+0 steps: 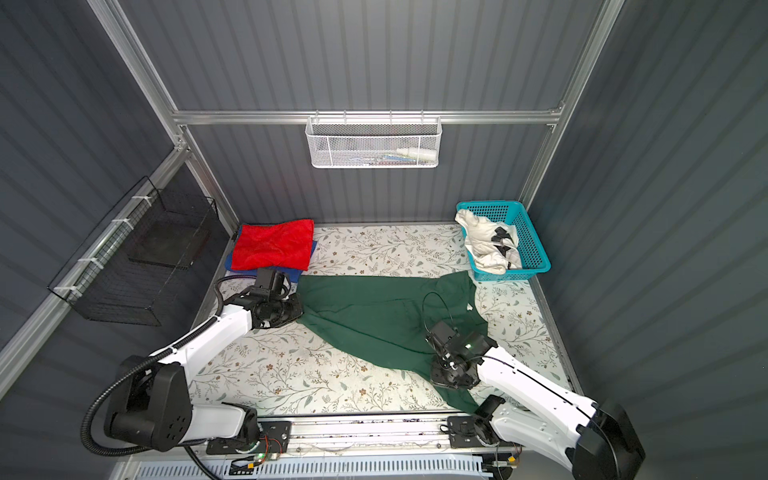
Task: Fold and stack the t-shirts
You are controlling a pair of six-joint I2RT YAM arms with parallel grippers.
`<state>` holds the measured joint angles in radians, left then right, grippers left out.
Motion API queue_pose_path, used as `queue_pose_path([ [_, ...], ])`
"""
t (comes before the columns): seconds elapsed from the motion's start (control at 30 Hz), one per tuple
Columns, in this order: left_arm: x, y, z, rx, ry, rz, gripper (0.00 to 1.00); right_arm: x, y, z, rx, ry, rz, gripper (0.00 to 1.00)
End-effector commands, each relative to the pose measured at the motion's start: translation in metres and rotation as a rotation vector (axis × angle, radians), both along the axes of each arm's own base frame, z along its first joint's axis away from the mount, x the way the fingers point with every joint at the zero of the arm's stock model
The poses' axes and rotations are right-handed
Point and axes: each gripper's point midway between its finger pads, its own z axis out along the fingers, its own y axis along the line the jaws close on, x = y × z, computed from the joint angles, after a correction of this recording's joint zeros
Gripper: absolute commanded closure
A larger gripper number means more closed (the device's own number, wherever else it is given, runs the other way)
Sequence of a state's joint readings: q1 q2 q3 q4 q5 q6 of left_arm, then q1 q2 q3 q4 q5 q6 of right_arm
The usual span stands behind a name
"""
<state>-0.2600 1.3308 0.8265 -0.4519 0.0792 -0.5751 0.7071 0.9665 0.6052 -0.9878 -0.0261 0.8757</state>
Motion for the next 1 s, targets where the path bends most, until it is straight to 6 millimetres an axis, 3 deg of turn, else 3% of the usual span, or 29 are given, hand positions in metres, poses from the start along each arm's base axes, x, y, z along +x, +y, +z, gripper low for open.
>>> queue_pose_path([
  [0.0,-0.022,0.01,-0.004,0.029,0.029,0.001,1.0,-0.01,-0.014,0.014,-0.056,0.026,-0.032,1.0],
  [0.23,-0.052,0.024,-0.006,0.051,0.027,0.037,1.0,0.001,-0.026,0.046,-0.195,0.032,0.018,1.0],
  [0.4,-0.054,0.026,-0.011,0.079,0.053,0.015,1.0,0.024,-0.008,0.062,-0.173,-0.011,0.083,1.0],
  [0.7,-0.048,0.019,-0.028,0.095,0.114,-0.052,1.0,0.05,0.012,0.05,-0.195,0.032,0.178,1.0],
  [0.97,-0.042,0.021,-0.037,0.128,0.147,-0.061,1.0,0.088,0.017,0.041,-0.206,0.047,0.195,1.0],
])
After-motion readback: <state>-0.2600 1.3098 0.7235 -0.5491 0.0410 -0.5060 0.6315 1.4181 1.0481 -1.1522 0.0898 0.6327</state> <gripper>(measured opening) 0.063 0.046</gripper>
